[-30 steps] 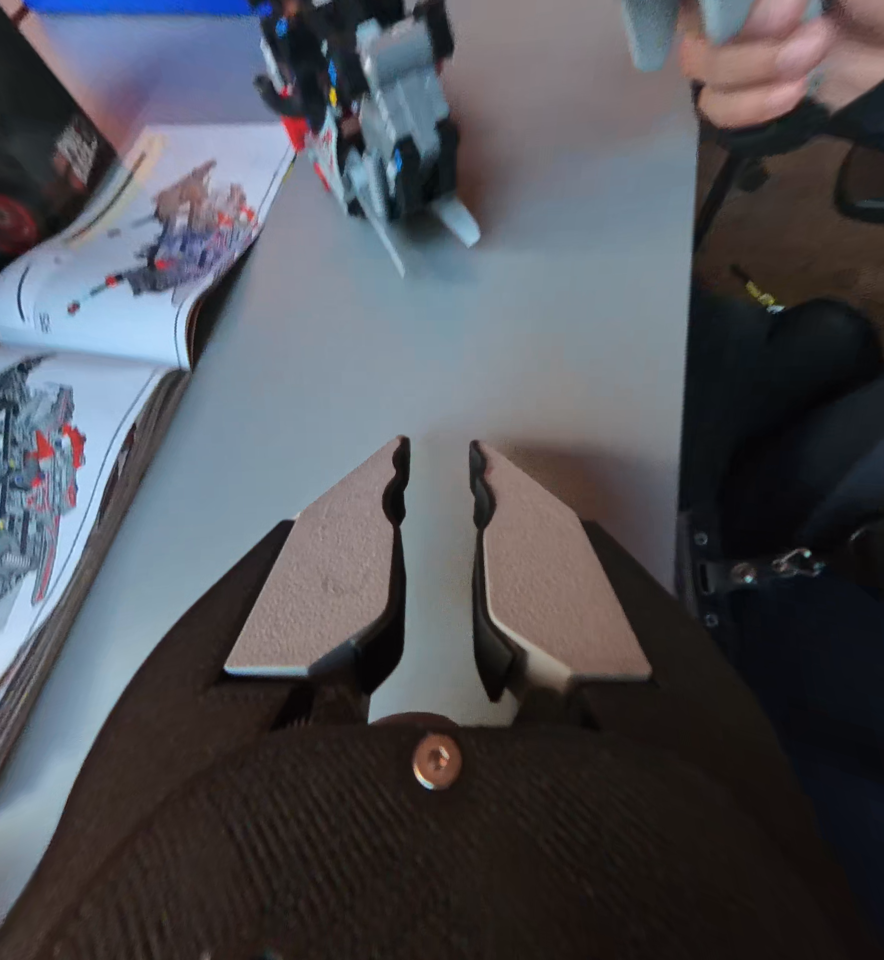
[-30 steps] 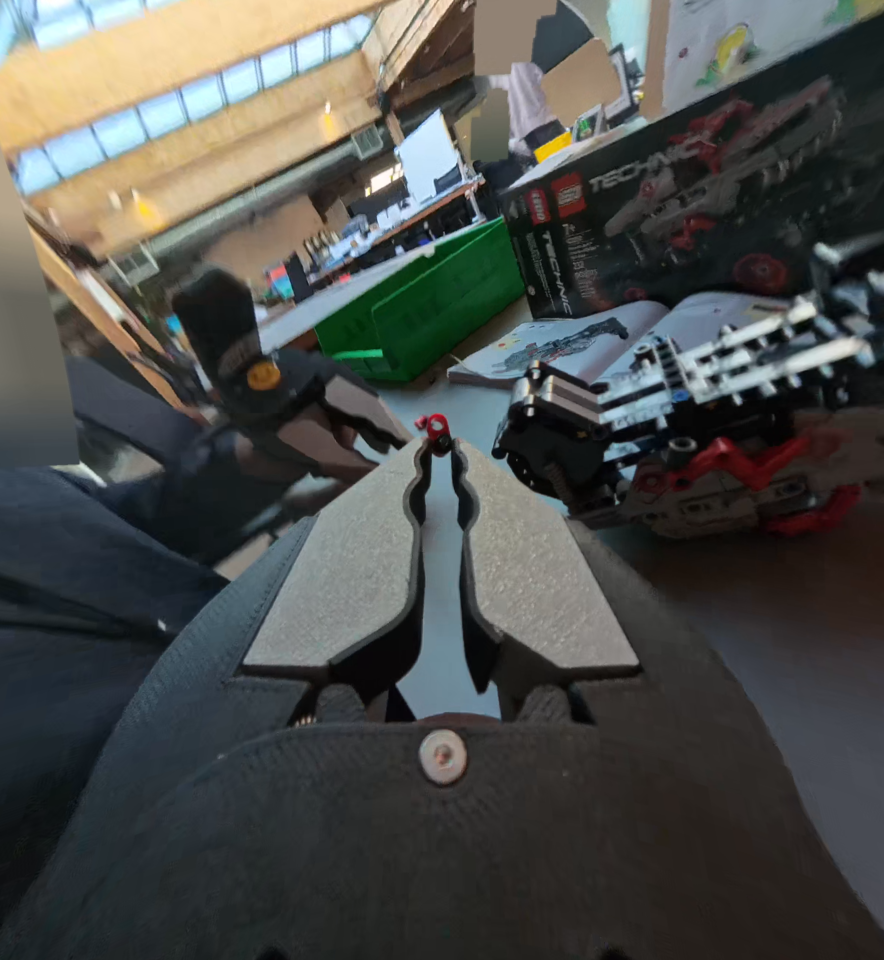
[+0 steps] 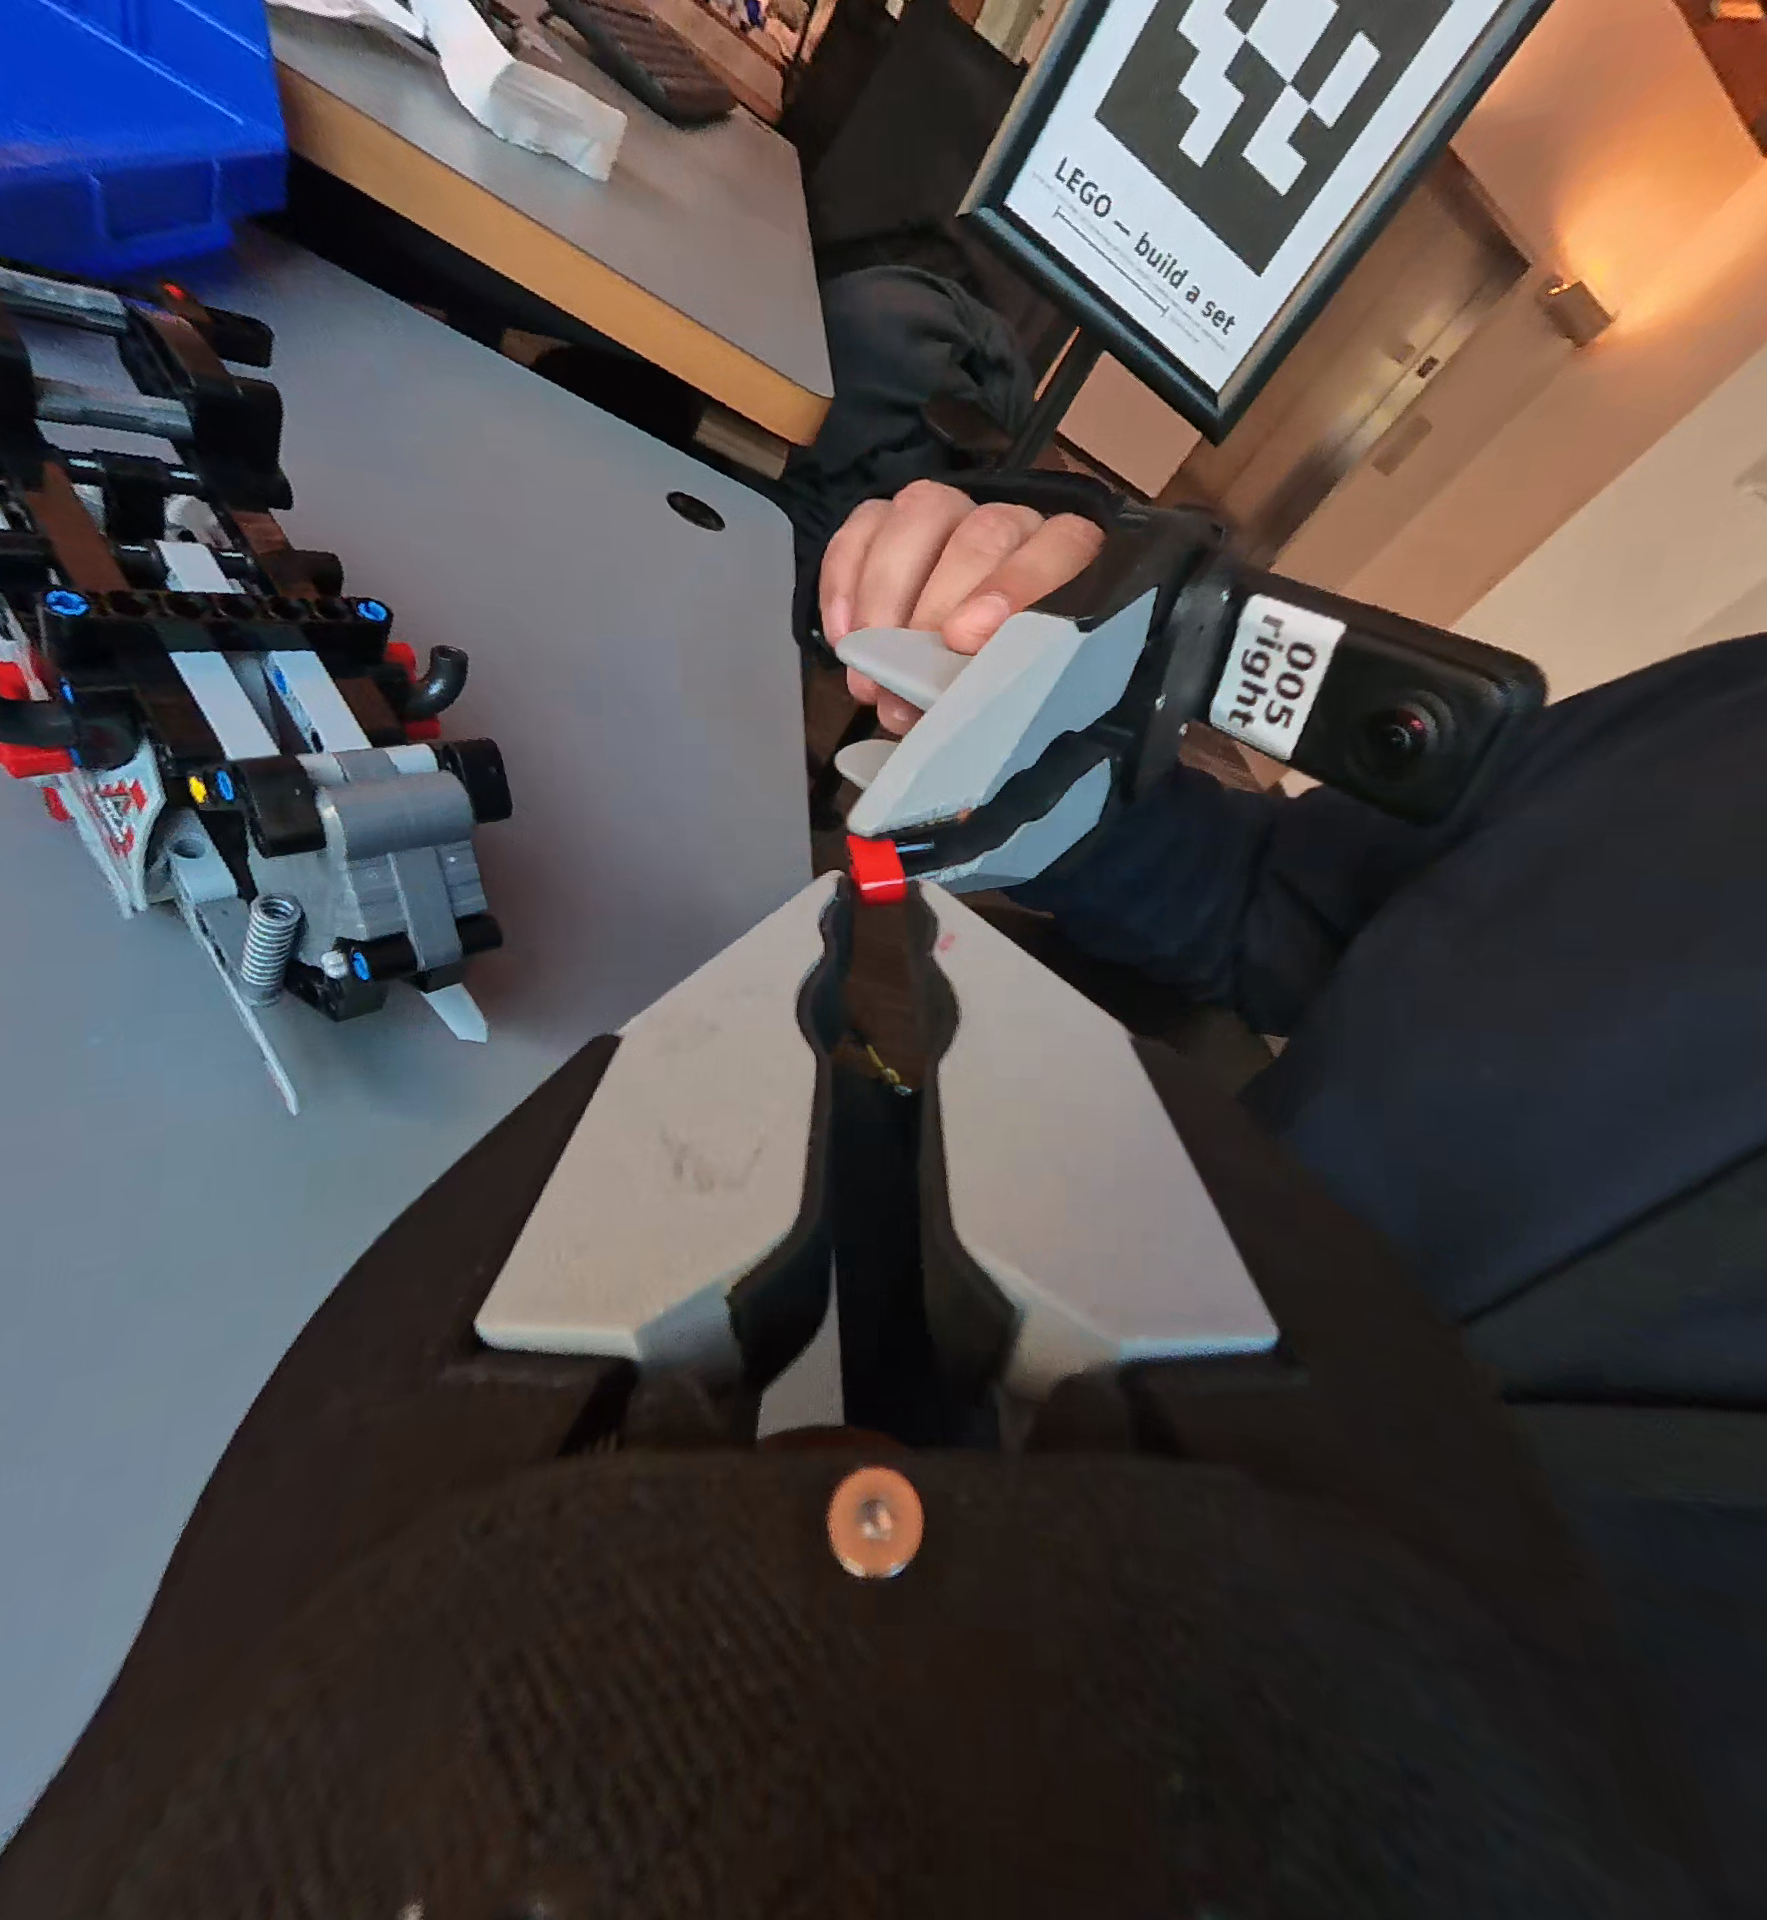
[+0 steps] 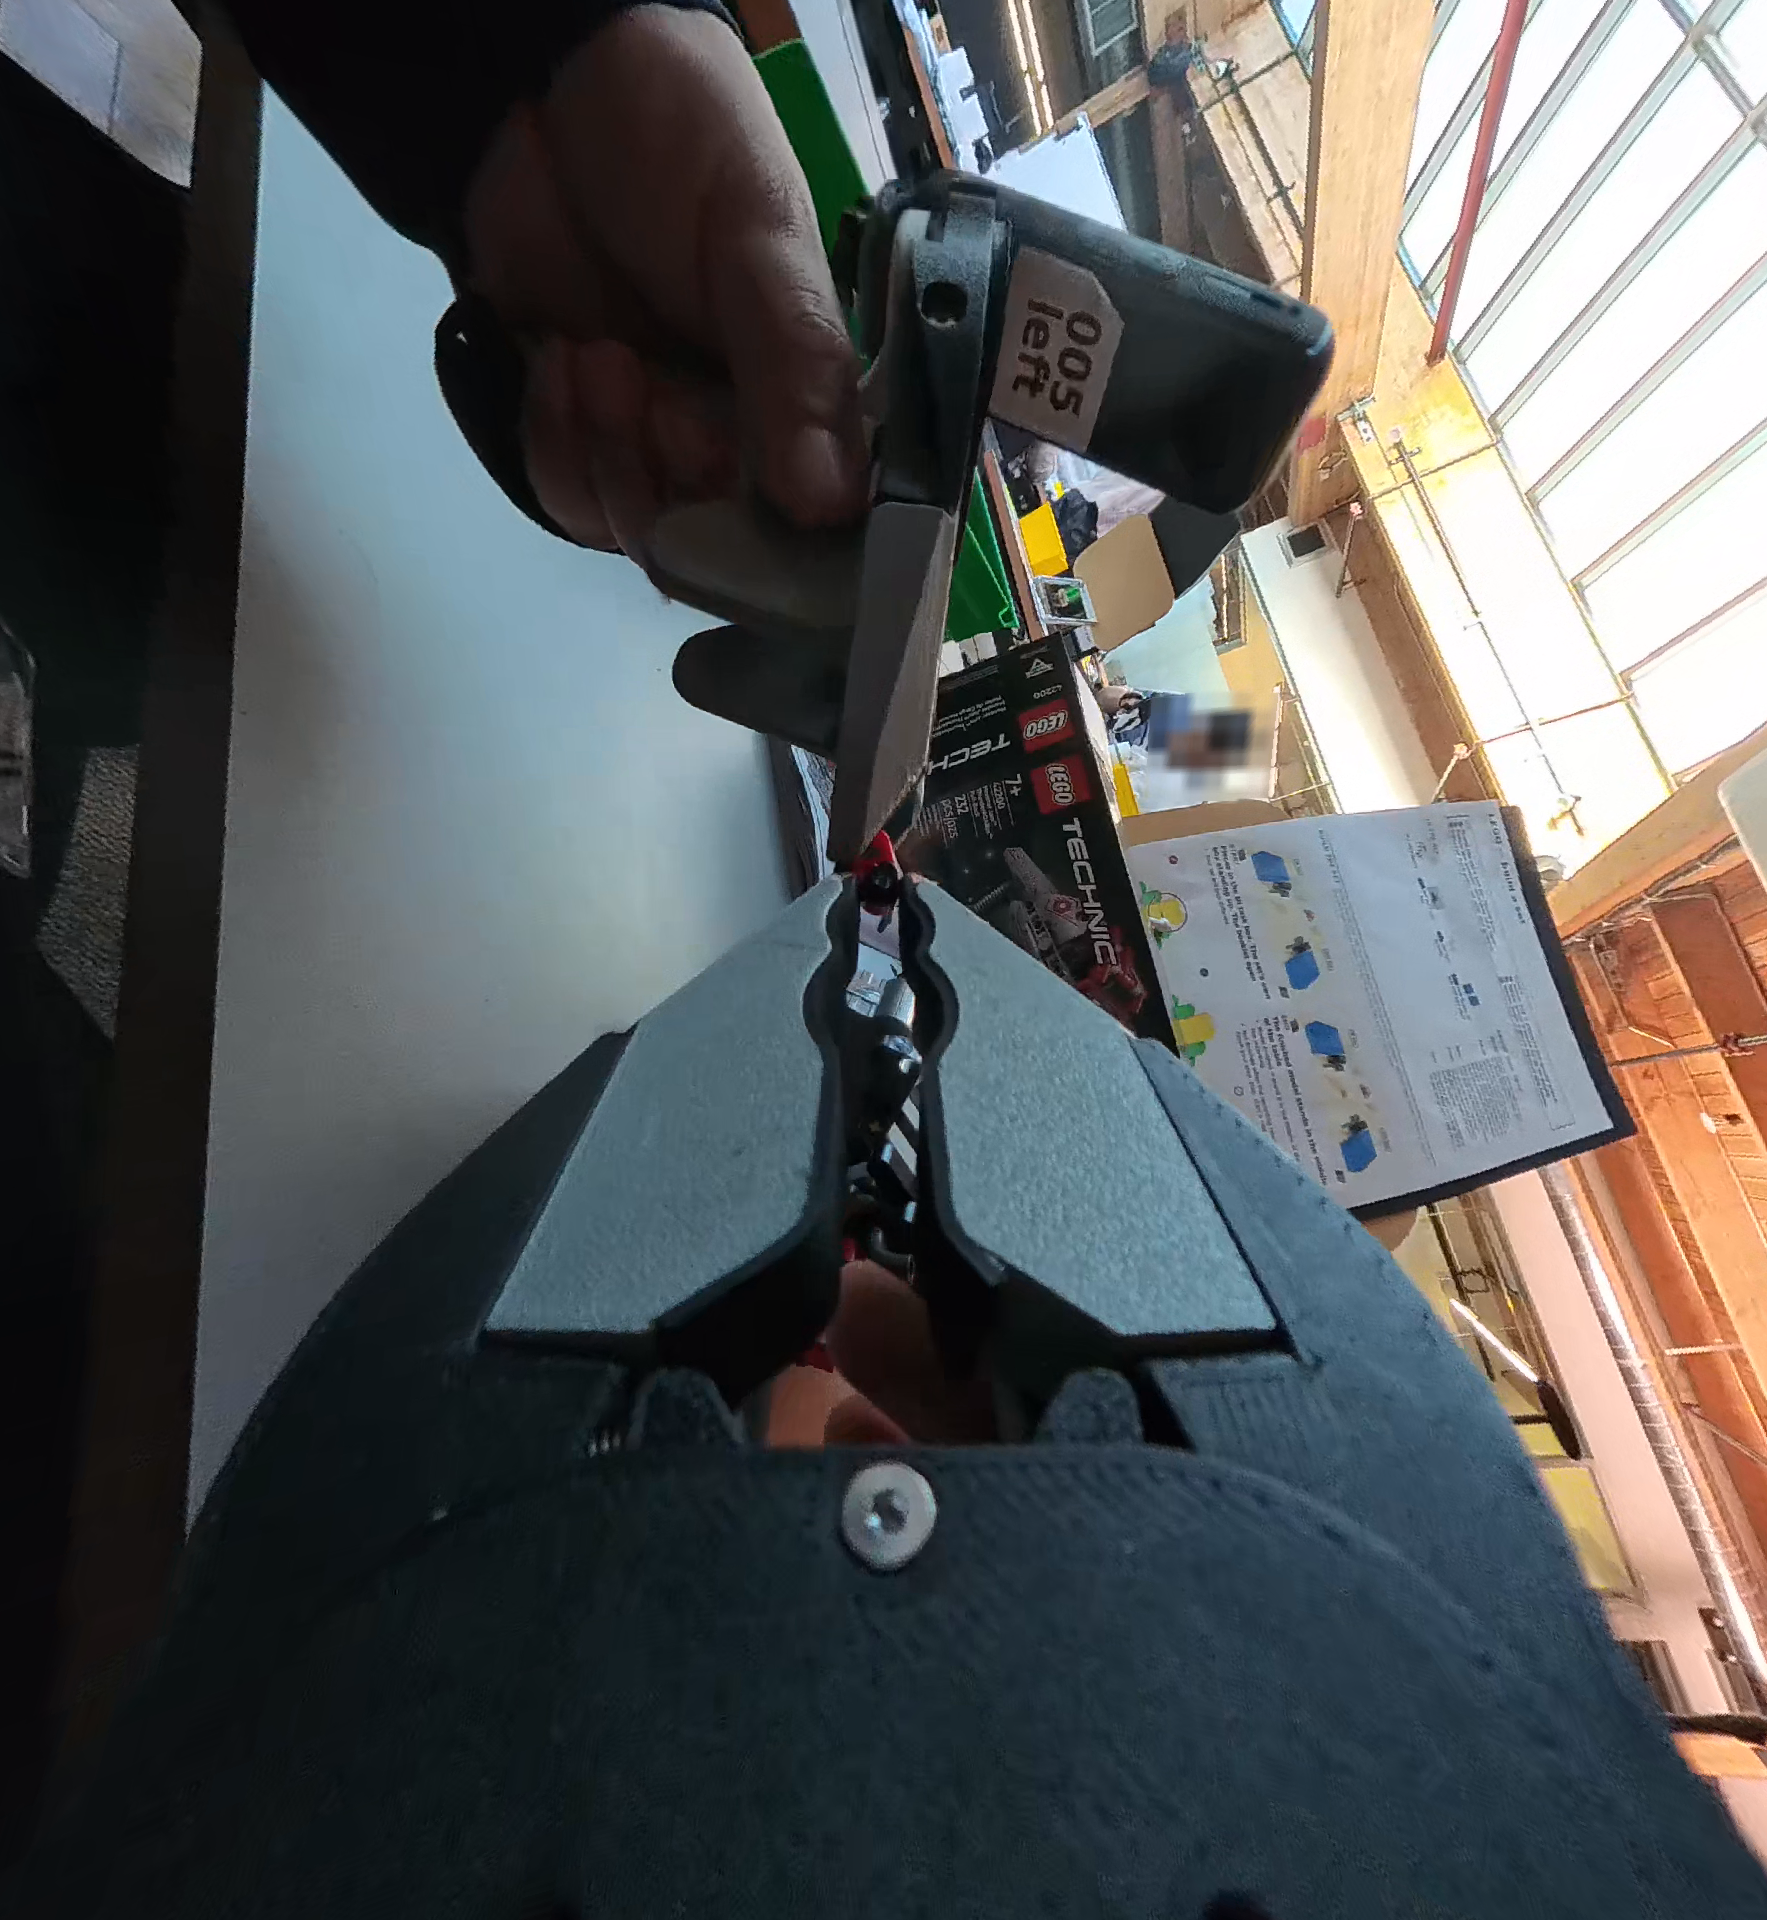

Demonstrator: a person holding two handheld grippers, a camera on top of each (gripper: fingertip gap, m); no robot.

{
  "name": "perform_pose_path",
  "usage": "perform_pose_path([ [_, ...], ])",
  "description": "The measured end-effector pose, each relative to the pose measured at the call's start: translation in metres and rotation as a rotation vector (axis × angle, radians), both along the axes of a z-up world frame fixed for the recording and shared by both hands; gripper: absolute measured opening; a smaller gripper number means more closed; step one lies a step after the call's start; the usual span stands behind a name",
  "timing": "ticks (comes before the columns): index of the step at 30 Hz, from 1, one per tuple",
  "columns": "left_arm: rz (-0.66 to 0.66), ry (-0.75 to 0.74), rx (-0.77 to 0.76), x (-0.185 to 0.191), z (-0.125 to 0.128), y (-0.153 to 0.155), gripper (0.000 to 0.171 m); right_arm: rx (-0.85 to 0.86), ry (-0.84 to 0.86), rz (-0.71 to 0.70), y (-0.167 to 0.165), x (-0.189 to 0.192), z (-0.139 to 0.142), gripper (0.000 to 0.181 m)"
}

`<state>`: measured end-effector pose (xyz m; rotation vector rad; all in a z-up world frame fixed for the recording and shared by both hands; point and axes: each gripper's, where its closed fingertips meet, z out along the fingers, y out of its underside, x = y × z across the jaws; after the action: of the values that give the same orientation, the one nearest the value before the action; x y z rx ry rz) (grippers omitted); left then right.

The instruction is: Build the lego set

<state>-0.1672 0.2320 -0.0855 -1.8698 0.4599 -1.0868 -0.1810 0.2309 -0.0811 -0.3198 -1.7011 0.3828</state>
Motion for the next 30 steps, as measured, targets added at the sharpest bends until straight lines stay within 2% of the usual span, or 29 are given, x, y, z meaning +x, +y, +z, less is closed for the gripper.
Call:
perform_pose_path([
  [6, 0.023, -0.015, 0.013, 0.001, -0.002, -0.003, 0.005, -0.084, -0.011, 0.038, -0.004, 0.001, -0.001, 0.004],
  [10, -0.005, -0.060, -0.005, 0.004, -0.004, -0.011, 0.005, -0.147, -0.098, 0.075, -0.012, 0.004, -0.005, 0.003],
  [12, 0.025, 0.015, 0.064, 0.000, -0.007, -0.013, 0.007, -0.210, -0.179, 0.063, -0.012, 0.002, -0.010, 0.004],
  [15, 0.081, 0.239, 0.233, -0.006, -0.014, -0.016, 0.014, -0.385, -0.361, 0.068, -0.018, 0.002, -0.023, 0.003],
  [18, 0.064, 0.343, 0.265, -0.002, -0.025, -0.020, 0.013, -0.603, -0.531, 0.101, -0.026, 0.001, -0.026, 0.003],
  [21, 0.042, 0.306, 0.269, 0.001, -0.024, -0.023, 0.006, -0.720, -0.627, 0.145, -0.030, 0.002, -0.023, 0.003],
  [25, 0.009, 0.220, 0.242, 0.000, -0.018, -0.027, 0.005, -0.760, -0.657, 0.179, -0.033, 0.002, -0.018, 0.003],
  [30, -0.019, 0.238, 0.247, 0.003, -0.020, -0.030, 0.004, -0.825, -0.738, 0.199, -0.035, 0.006, -0.020, 0.003],
])
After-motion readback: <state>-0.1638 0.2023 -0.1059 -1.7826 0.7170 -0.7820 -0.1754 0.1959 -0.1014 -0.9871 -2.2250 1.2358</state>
